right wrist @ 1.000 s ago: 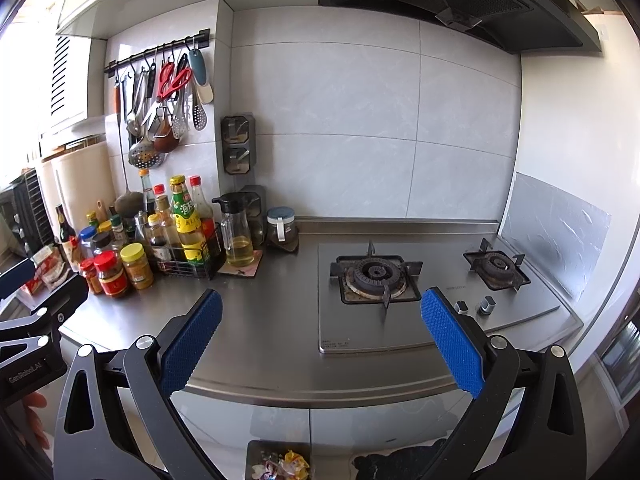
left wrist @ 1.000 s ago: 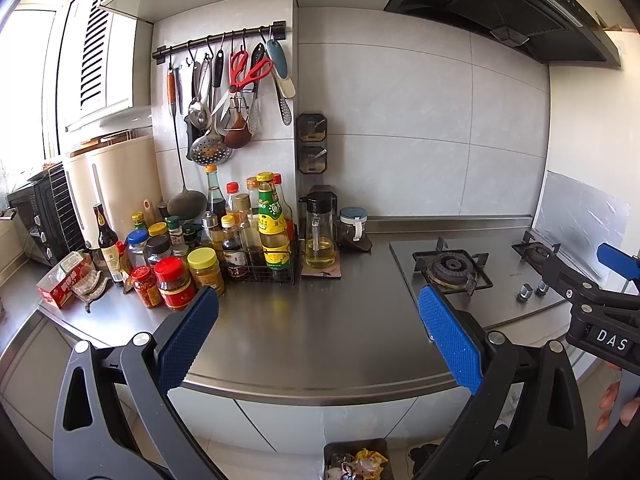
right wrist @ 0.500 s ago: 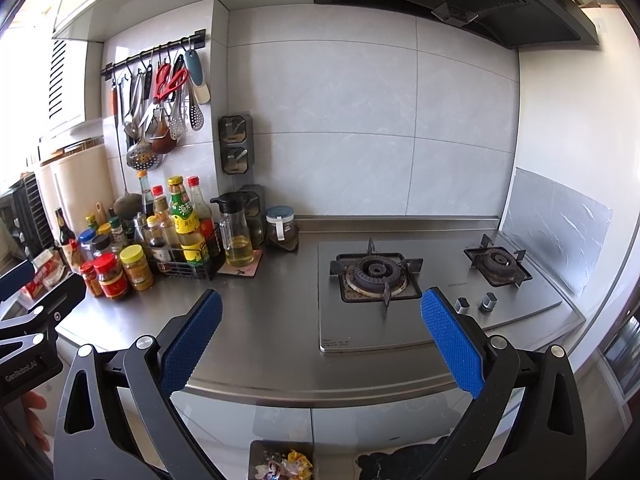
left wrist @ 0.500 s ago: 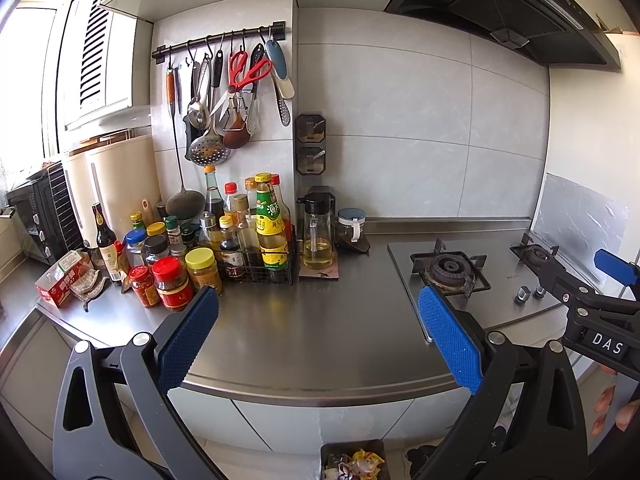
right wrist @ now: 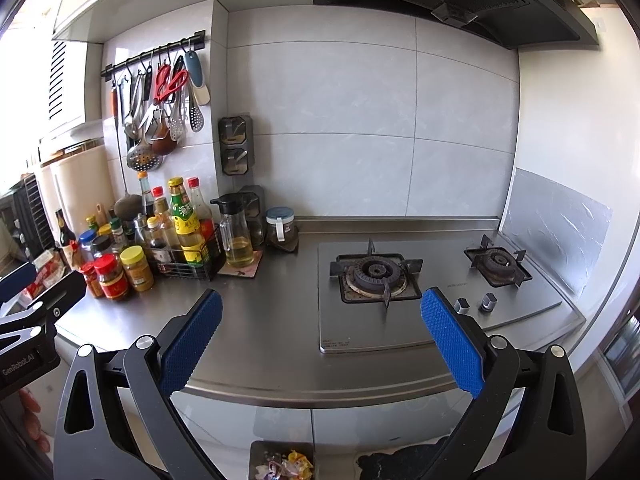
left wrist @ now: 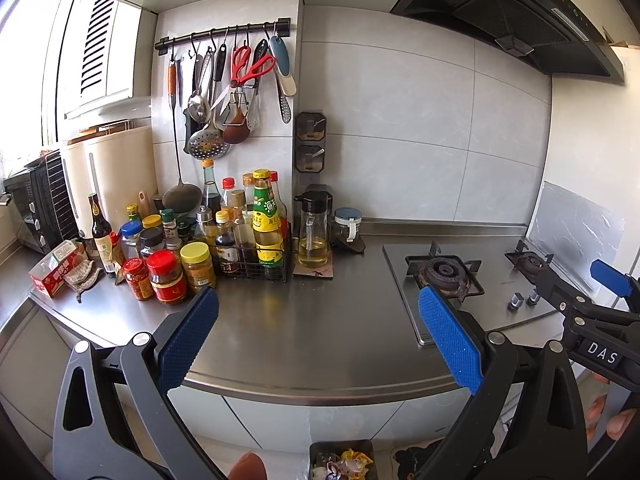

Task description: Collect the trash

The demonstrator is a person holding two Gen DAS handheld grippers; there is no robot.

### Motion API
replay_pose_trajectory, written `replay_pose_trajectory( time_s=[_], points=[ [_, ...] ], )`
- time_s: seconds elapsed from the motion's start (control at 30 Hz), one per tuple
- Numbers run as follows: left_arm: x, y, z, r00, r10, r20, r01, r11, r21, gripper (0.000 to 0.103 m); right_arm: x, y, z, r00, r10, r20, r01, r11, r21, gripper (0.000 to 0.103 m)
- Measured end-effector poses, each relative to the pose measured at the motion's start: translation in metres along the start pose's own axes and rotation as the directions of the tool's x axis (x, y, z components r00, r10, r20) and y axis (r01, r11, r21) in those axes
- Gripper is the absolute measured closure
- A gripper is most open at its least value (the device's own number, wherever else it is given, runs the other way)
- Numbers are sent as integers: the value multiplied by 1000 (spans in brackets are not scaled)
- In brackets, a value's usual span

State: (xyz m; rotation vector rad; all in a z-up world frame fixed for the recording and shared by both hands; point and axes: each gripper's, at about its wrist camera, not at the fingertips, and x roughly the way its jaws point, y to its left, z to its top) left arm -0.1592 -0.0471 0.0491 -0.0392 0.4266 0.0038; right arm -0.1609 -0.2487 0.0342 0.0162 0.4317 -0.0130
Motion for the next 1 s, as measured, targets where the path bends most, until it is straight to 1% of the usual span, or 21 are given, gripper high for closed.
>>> replay_pose_trajectory(
  time_s=[0.17, 0.37, 0.53, 0.7, 0.8, 0.9, 1.0],
  points=[
    [0, 2, 0, 1000, 6, -2, -6, 1000, -8, 8, 2, 1, 0, 1000, -2, -4, 2, 1000, -2, 3],
    [6, 4, 0, 1000, 9, -25, -9, 1000, -12, 8, 5, 4, 0, 1000, 3, -12, -3, 1000, -5, 3],
    [6, 3, -1, 1000, -10, -22, 10, 1000, -10, 8, 7, 5, -1, 1000, 2, -17, -2, 1000, -2, 3],
    [9, 4, -2, 999, -21, -35, 20, 1000, -11, 8, 8, 6, -1, 1000, 2, -19, -2, 1000, -1, 3],
    [12, 4, -2, 999, -13, -42, 13, 1000, -6, 8, 8, 6, -2, 1000, 0, -21, 0, 1000, 3, 3],
    [12, 3, -2, 999, 12, -38, -11, 1000, 16, 8, 9, 7, -3, 1000, -5, -23, 5, 1000, 4, 3],
    [13, 3, -2, 999, 13, -46, -12, 1000, 17, 8, 10, 8, -4, 1000, -7, -28, 8, 1000, 8, 3]
  ],
)
